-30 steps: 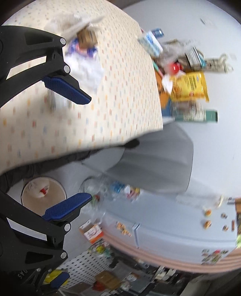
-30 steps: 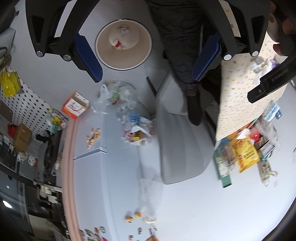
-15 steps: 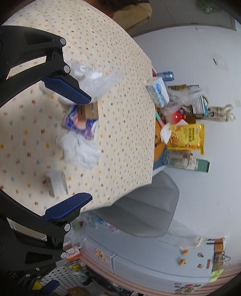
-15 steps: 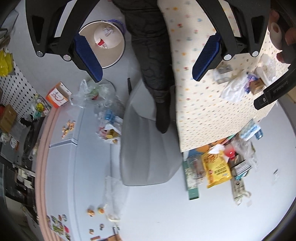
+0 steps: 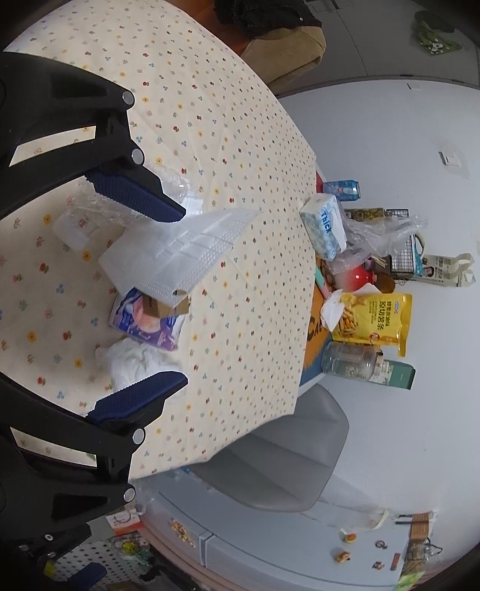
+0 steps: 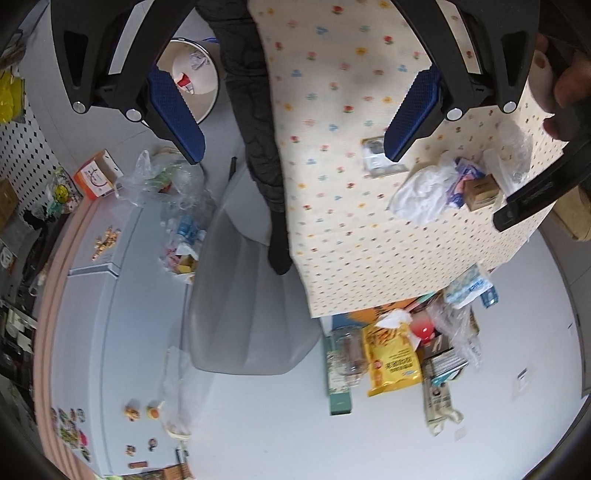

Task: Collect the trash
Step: 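Grasp the clear plastic bag with the left tool while the right tool approaches the blister pack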

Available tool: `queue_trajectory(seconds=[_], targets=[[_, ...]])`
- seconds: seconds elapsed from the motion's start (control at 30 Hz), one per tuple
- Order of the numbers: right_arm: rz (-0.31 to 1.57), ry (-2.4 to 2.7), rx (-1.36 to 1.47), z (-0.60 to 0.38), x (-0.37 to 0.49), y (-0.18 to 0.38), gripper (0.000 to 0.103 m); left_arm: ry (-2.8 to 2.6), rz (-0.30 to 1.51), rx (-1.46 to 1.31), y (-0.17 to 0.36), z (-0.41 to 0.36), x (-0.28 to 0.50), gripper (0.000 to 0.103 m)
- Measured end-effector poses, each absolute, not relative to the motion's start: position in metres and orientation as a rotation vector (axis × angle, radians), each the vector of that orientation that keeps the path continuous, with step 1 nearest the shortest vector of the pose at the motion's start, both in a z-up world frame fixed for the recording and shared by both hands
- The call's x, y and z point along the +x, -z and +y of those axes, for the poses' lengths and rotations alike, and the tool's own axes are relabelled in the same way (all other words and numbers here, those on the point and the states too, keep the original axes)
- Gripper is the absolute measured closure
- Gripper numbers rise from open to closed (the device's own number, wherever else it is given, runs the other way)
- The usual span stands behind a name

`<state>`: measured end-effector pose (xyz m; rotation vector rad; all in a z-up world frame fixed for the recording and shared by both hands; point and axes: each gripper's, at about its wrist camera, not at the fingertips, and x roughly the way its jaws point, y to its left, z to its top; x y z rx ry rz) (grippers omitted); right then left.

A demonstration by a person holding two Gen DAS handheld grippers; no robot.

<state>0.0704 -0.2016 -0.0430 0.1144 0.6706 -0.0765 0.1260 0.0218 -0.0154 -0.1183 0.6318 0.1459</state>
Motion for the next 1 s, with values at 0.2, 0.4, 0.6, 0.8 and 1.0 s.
queue_trajectory(seconds=[0.2, 0.4, 0.6, 0.8, 1.0], targets=[[0.712, 0.019, 0.102, -0.181, 0.091, 0.054, 0.008, -0.200, 0.690, -0.138, 0.029, 0.034, 0.143, 0.070], [0.748, -0.028, 0.083, -0.163, 0.108, 0.068, 0.009, -0.210, 0.694, -0.150, 0.033, 0.036, 0.146, 0.100], [0.815, -0.080, 0.084, -0.155, 0.125, 0.085, 0.043, -0.186, 0.682, -0.144, 0.030, 0.035, 0.141, 0.100], [0.821, -0.122, 0.065, -0.144, 0.119, 0.079, 0.088, -0.163, 0.672, -0.149, 0.024, 0.033, 0.134, 0.100], [0.812, -0.126, 0.075, -0.145, 0.111, 0.074, 0.081, -0.160, 0.645, -0.159, 0.013, 0.039, 0.124, 0.100]])
